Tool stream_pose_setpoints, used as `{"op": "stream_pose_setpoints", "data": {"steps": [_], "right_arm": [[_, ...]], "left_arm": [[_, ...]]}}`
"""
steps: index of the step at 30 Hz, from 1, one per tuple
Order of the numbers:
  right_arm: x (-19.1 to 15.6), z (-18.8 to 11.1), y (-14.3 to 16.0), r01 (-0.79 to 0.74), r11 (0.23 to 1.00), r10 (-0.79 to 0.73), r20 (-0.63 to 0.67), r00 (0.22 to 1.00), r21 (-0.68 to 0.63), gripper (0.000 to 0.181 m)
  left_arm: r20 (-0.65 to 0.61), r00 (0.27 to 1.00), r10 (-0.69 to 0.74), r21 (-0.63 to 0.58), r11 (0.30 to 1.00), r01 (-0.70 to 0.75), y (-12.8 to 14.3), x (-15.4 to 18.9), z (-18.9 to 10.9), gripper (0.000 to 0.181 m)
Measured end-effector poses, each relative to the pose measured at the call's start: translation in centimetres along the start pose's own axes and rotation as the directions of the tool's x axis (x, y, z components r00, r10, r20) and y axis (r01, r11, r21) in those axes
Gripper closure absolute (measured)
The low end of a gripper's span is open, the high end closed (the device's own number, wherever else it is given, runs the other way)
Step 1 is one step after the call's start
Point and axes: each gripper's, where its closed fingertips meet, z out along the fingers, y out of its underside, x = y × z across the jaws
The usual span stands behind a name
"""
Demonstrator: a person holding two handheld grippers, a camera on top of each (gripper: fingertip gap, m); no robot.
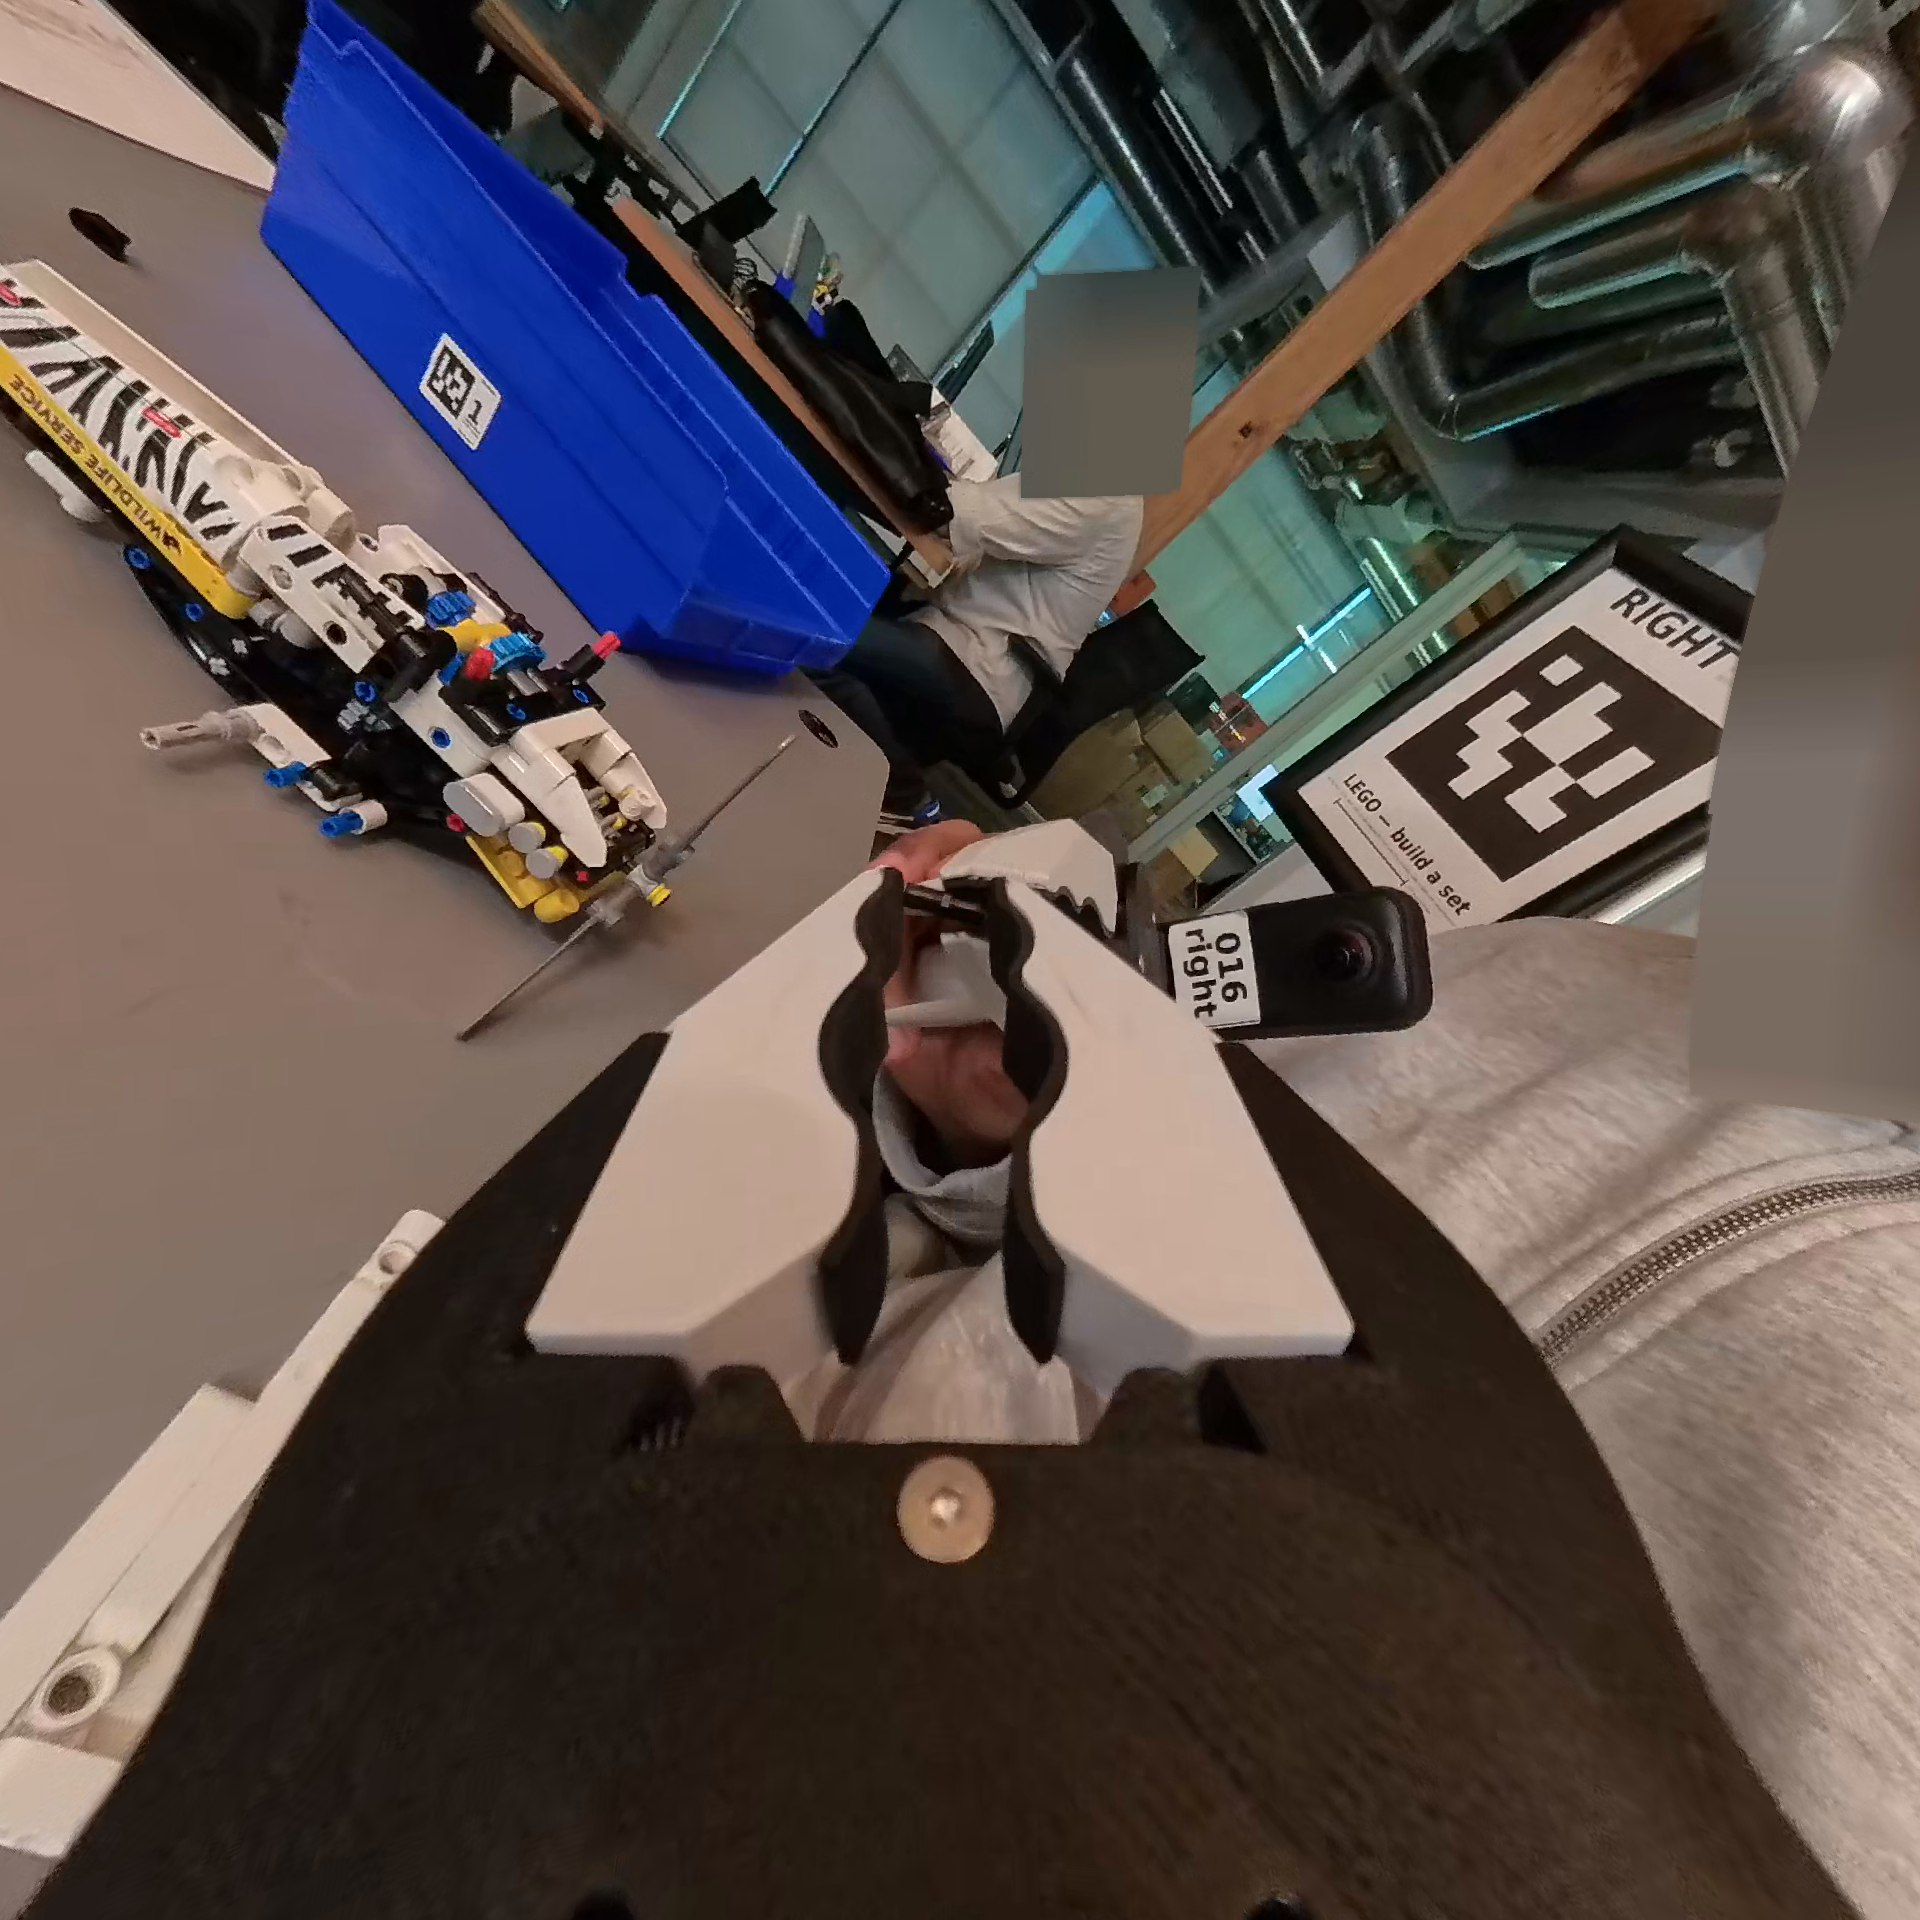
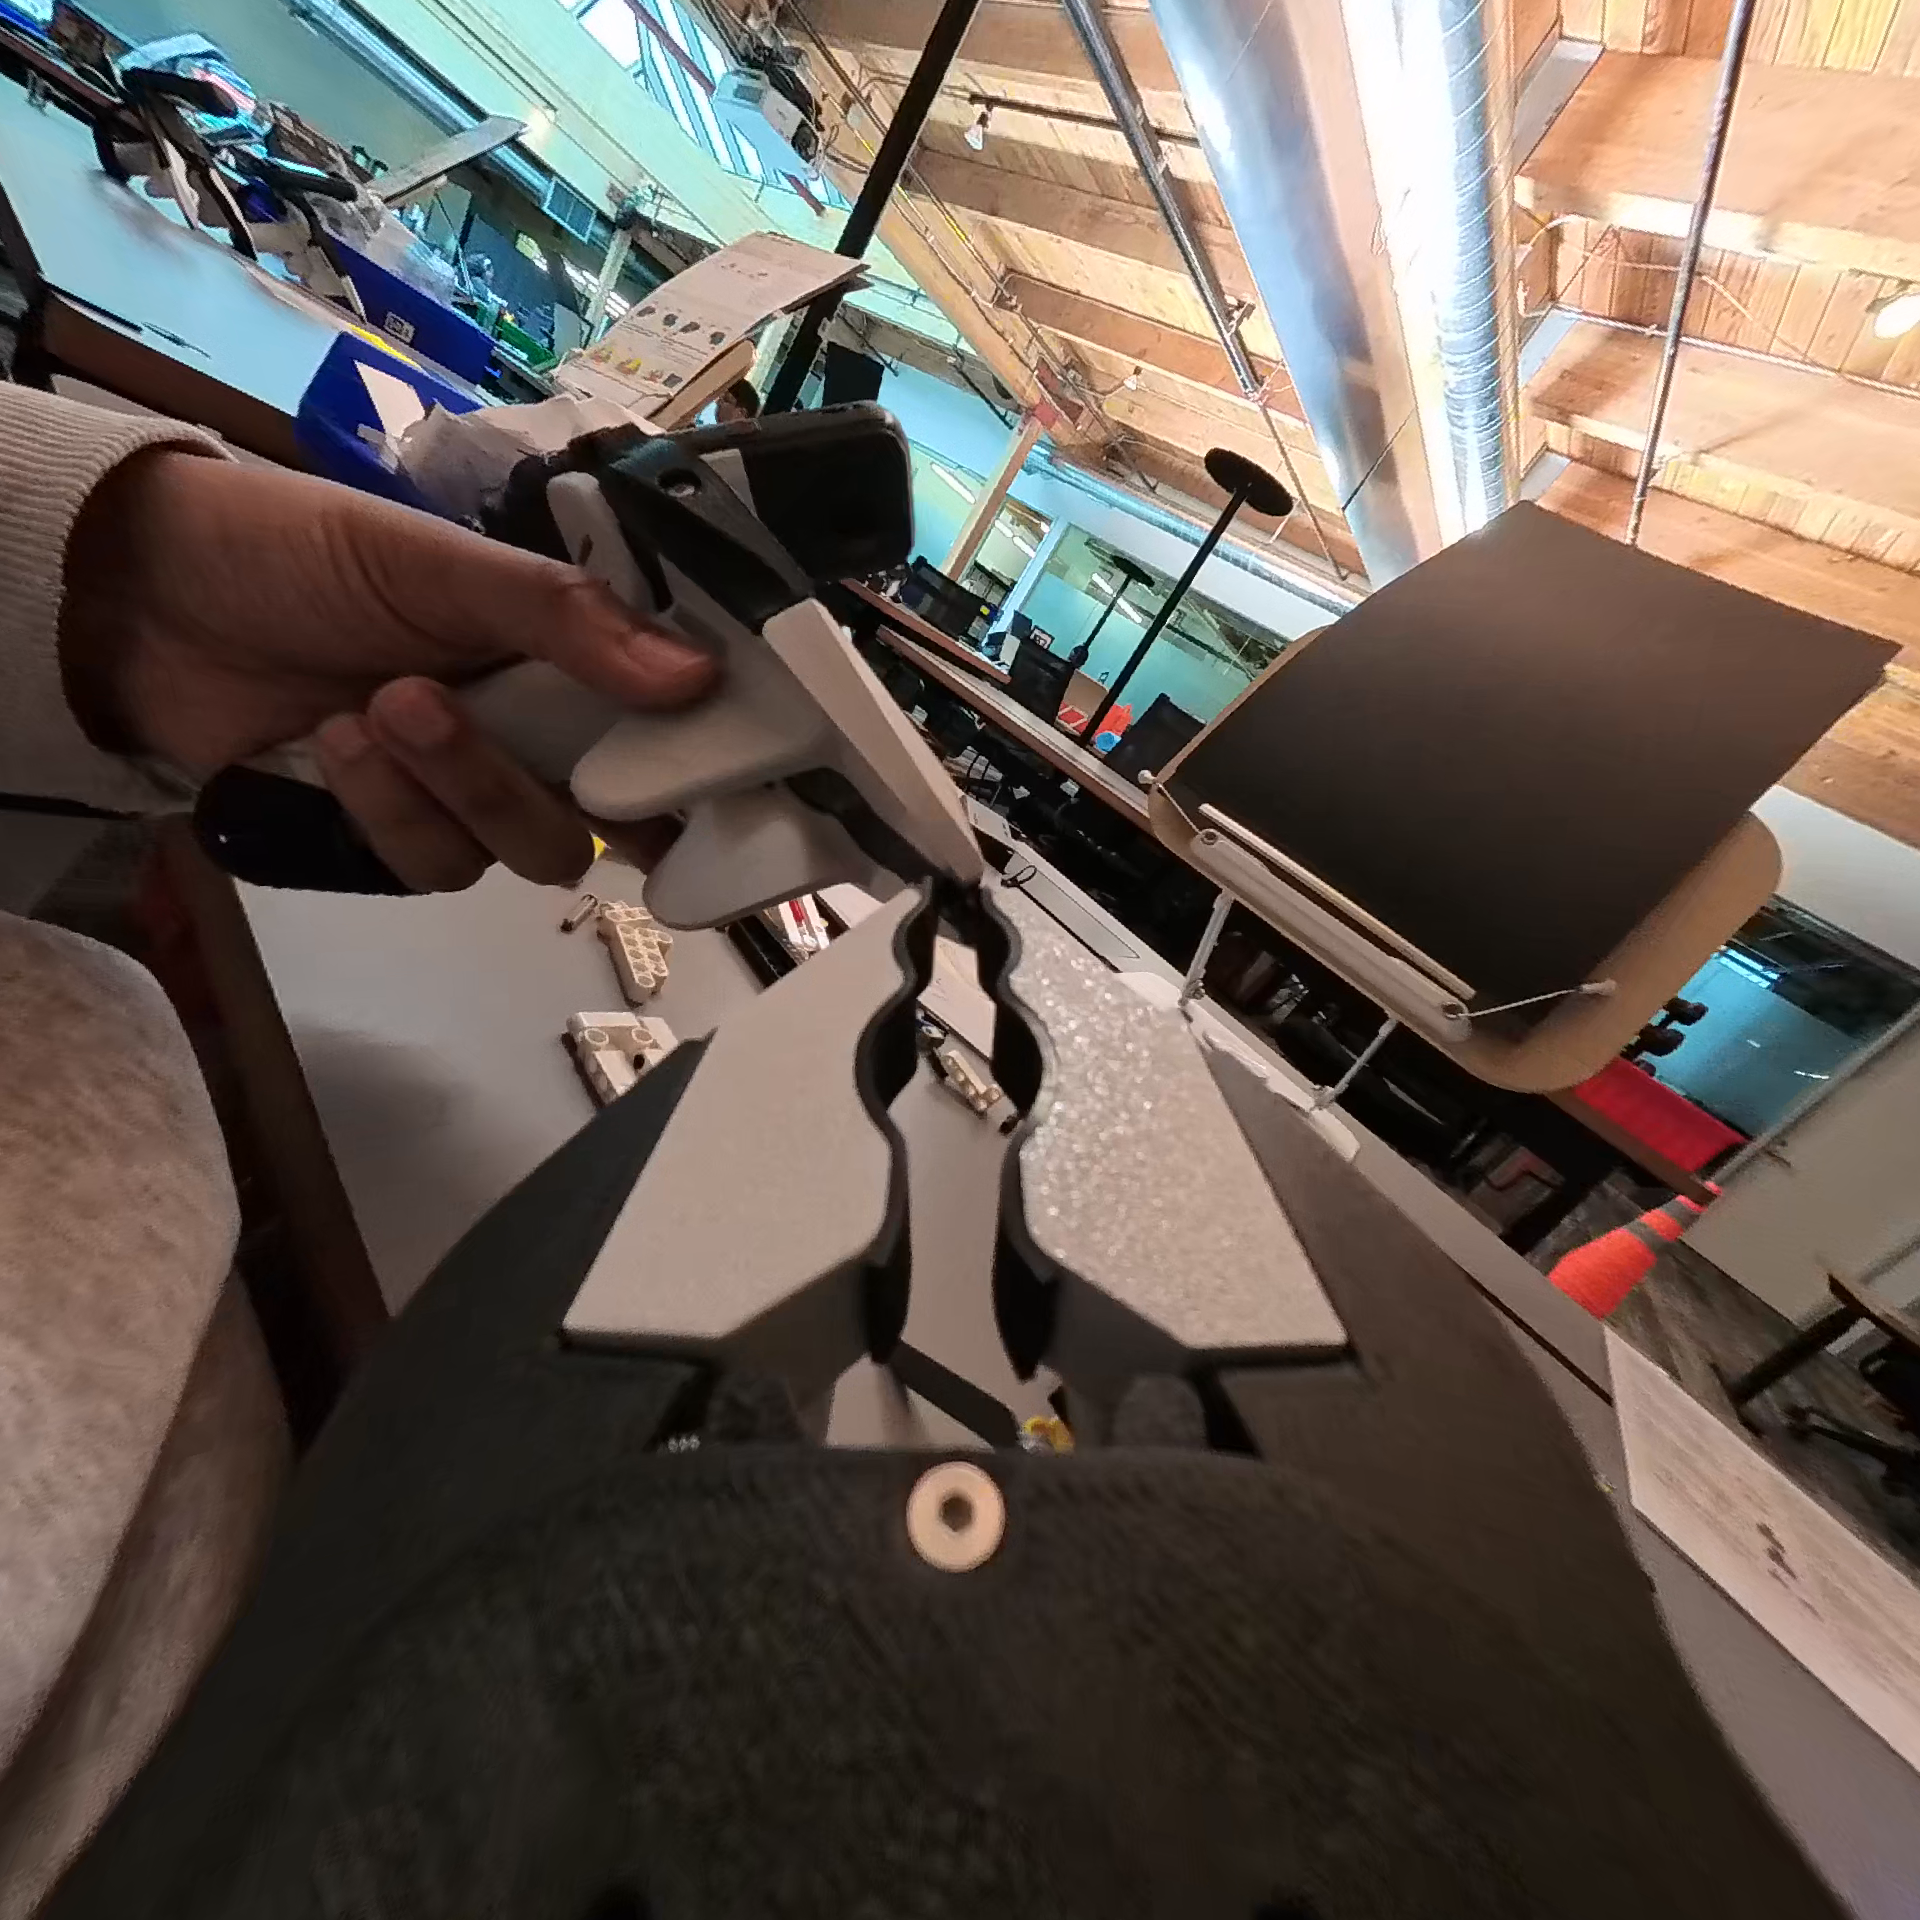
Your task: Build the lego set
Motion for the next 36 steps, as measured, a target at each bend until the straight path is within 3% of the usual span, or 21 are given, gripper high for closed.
{"op": "stream_pose_setpoints", "data": {"steps": [5,11,13,17,23,26,29,31,36], "right_arm": [[0.7,-0.1,-0.2,-0.059,0.998,0.06,-0.009,0.998,0.028,0.18],[0.5,-0.5,-1.3,-0.39,0.908,0.367,0.16,0.916,0.152,0.18],[0.9,-0.4,-0.6,-0.447,0.881,0.424,0.163,0.891,0.153,0.18],[1.1,-0.5,0.1,-0.46,0.877,0.435,0.177,0.883,0.137,0.18],[0.5,-0.4,0.0,-0.45,0.884,0.421,0.2,0.885,0.128,0.18],[0.6,-0.8,-0.8,-0.452,0.875,0.417,0.204,0.886,0.174,0.18],[0.2,-0.7,-0.8,-0.455,0.875,0.416,0.223,0.881,0.163,0.18],[0.0,-0.5,-0.5,-0.446,0.883,0.411,0.221,0.885,0.146,0.18],[-0.1,-0.5,-0.3,-0.426,0.895,0.395,0.214,0.894,0.13,0.18]], "left_arm": [[-0.044,0.998,-0.04,0.029,0.999,0.041,-0.4,-0.1,-0.4,0.155],[-0.31,0.926,-0.216,0.048,0.969,0.242,-0.4,1.2,-0.5,0.139],[-0.332,0.911,-0.245,0.016,0.964,0.265,0.2,1.3,-0.2,0.141],[-0.316,0.924,-0.216,0.005,0.973,0.23,0.3,1.3,-0.3,0.166],[-0.293,0.933,-0.209,0.042,0.972,0.231,-0.4,0.7,-0.8,0.18],[-0.267,0.933,-0.242,0.006,0.968,0.252,0.5,0.0,-0.6,0.169],[-0.335,0.896,-0.291,-0.017,0.953,0.303,0.7,0.9,-0.4,0.155],[-0.369,0.879,-0.302,-0.03,0.949,0.313,0.7,1.5,-0.3,0.159],[-0.318,0.907,-0.277,0.003,0.956,0.294,0.3,0.8,-0.6,0.172]]}}
